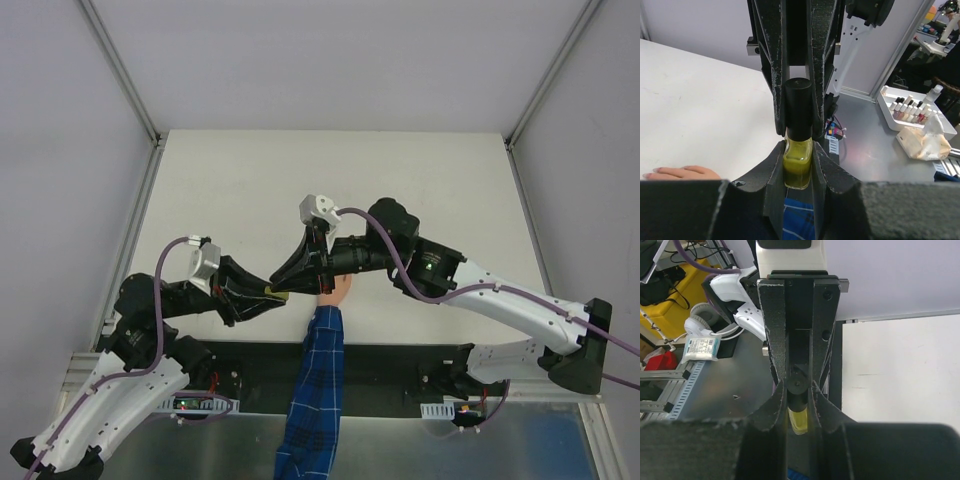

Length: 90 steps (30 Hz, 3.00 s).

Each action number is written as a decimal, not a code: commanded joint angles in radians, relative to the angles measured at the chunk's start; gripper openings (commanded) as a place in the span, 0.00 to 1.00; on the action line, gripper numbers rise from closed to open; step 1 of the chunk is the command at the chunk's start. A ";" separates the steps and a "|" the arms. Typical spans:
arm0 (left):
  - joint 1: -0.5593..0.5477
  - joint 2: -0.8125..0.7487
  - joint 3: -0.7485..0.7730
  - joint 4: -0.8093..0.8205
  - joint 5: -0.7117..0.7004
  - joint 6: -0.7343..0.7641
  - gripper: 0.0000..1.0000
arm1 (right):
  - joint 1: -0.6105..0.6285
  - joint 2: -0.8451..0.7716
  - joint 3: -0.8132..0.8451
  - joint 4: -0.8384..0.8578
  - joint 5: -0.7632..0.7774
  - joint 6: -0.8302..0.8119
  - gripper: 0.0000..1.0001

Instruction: Paint the nails

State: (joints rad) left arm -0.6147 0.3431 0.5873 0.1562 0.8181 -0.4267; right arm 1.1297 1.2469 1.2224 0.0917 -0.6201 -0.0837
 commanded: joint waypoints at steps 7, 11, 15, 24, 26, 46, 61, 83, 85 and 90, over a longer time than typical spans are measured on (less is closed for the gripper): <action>-0.005 0.046 0.108 -0.124 -0.222 0.241 0.00 | 0.034 -0.007 0.081 -0.255 0.512 0.108 0.60; -0.005 0.103 0.108 -0.145 -0.408 0.285 0.00 | 0.071 0.022 0.163 -0.348 0.825 0.188 0.66; -0.005 0.151 0.112 -0.144 -0.485 0.309 0.00 | 0.119 0.103 0.285 -0.466 1.037 0.289 0.66; -0.005 0.166 0.109 -0.132 -0.565 0.292 0.00 | 0.176 0.272 0.494 -0.560 1.220 0.286 0.55; -0.005 0.160 0.098 -0.129 -0.577 0.281 0.00 | 0.180 0.282 0.505 -0.555 1.214 0.288 0.49; -0.005 0.135 0.164 -0.006 0.262 0.114 0.00 | -0.076 0.011 0.019 -0.116 -0.245 -0.008 0.00; -0.005 0.134 0.178 -0.070 -0.058 0.163 0.00 | -0.053 -0.047 0.026 -0.131 0.087 0.120 0.38; -0.005 0.108 0.134 -0.152 -0.574 0.307 0.00 | 0.085 0.089 0.290 -0.359 0.836 0.260 0.71; -0.005 0.103 0.126 -0.152 -0.586 0.298 0.00 | 0.102 0.121 0.327 -0.359 0.896 0.254 0.70; -0.005 0.112 0.128 -0.152 -0.580 0.299 0.00 | 0.136 0.183 0.400 -0.380 0.988 0.237 0.68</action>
State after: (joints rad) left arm -0.6159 0.4561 0.7132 -0.0288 0.2581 -0.1215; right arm 1.2388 1.4017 1.5448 -0.2848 0.2390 0.1600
